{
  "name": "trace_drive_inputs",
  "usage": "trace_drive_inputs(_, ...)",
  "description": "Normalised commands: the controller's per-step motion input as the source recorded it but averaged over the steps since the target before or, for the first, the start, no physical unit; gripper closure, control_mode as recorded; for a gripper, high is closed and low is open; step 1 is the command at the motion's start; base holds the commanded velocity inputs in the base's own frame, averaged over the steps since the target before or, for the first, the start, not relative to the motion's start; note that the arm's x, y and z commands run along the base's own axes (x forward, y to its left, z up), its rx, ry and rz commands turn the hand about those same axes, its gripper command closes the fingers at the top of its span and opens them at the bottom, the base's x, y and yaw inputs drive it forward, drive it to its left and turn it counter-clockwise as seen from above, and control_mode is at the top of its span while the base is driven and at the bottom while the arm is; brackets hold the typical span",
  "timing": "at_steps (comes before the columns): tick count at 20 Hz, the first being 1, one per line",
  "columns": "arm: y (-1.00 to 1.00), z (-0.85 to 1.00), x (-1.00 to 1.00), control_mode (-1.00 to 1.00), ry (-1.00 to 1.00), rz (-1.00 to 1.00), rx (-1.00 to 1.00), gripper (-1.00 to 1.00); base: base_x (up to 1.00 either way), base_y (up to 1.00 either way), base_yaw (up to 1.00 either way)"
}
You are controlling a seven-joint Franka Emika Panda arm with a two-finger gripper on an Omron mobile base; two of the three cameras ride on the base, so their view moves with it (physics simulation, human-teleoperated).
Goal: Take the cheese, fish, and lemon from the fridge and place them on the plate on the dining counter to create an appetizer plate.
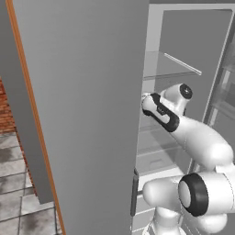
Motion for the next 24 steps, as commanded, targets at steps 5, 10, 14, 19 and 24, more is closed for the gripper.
trace_drive_inputs(5, -0.07, 0.89, -1.00, -1.00, 0.00, -0.18, -0.18, 1.00, 0.00, 0.00, 0.00)
trace_drive_inputs(10, -0.01, 1.00, -1.00, -1.00, 0.06, -0.10, -0.07, 1.00, 0.00, 0.00, 0.00)
trace_drive_inputs(14, -0.05, 0.76, -1.00, -1.00, 0.08, -0.04, -0.03, 1.00, 0.00, 0.00, 0.00)
trace_drive_inputs(19, 0.00, 0.27, -1.00, -1.00, 0.16, 0.00, -0.02, 1.00, 0.00, 0.00, 0.00)
trace_drive_inputs(24, 0.20, 0.02, -1.00, -1.00, 0.15, 0.00, 0.00, 1.00, 0.00, 0.00, 0.00)
